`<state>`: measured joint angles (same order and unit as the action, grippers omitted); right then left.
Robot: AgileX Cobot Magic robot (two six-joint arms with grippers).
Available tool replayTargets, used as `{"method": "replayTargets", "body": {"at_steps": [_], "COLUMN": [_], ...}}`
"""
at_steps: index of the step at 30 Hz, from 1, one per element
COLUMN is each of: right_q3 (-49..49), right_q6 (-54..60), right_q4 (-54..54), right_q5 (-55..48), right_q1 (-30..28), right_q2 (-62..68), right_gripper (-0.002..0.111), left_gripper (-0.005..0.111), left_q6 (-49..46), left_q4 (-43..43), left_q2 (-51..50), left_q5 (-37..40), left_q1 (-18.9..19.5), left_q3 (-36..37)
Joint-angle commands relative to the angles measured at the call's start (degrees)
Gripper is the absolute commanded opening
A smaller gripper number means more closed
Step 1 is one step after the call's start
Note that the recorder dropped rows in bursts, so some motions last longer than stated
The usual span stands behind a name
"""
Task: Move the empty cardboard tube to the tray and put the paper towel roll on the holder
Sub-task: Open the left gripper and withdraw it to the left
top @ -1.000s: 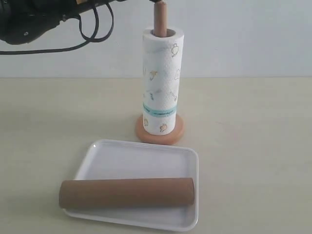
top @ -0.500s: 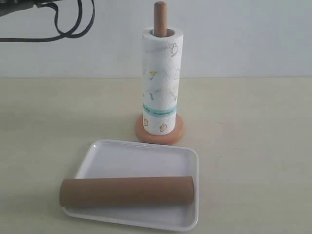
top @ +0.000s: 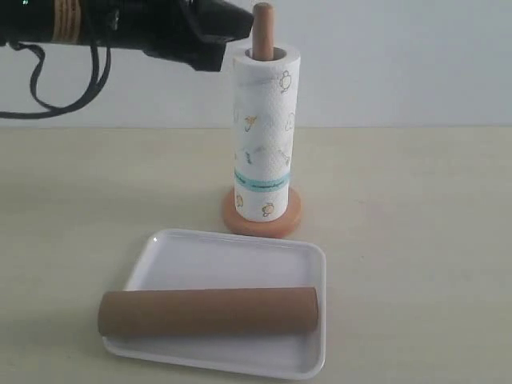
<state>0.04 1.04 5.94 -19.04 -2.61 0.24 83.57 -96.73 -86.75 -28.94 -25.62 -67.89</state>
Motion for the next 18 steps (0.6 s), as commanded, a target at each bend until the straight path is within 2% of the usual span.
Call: {"method": "replayTargets", "body": {"at_steps": [1, 6, 10, 14, 18], "right_q3": [-0.04, -0.04, -0.04, -0.04, -0.04], "right_q6": [0.14, 0.14, 0.14, 0.14, 0.14], "right_q4": [-0.40, -0.40, -0.40, -0.40, -0.40], "right_q5": [0.46, 0.46, 0.46, 0.46, 0.46], "right_q1": [-0.24, -0.24, -0.24, -0.24, -0.24], "right_q2": [-0.24, -0.24, -0.24, -0.24, -0.24], "right_gripper": [0.000, 0.000, 0.000, 0.000, 0.000], "left_gripper": [0.004, 0.004, 0.004, 0.004, 0.004], "left_q6": [0.83, 0.40, -4.61, -8.68, -8.99], "left_q4": [3.52, 7.75, 14.27, 21.07, 21.08], "left_q2": [3.15, 5.16, 7.89, 12.17, 17.81], "left_q5": [1.50, 1.36, -0.63, -6.36, -11.85], "left_q1": [-0.21, -0.21, -0.21, -0.21, -0.21], "left_q3": [6.87, 13.80, 19.68, 25.43, 30.03]}}
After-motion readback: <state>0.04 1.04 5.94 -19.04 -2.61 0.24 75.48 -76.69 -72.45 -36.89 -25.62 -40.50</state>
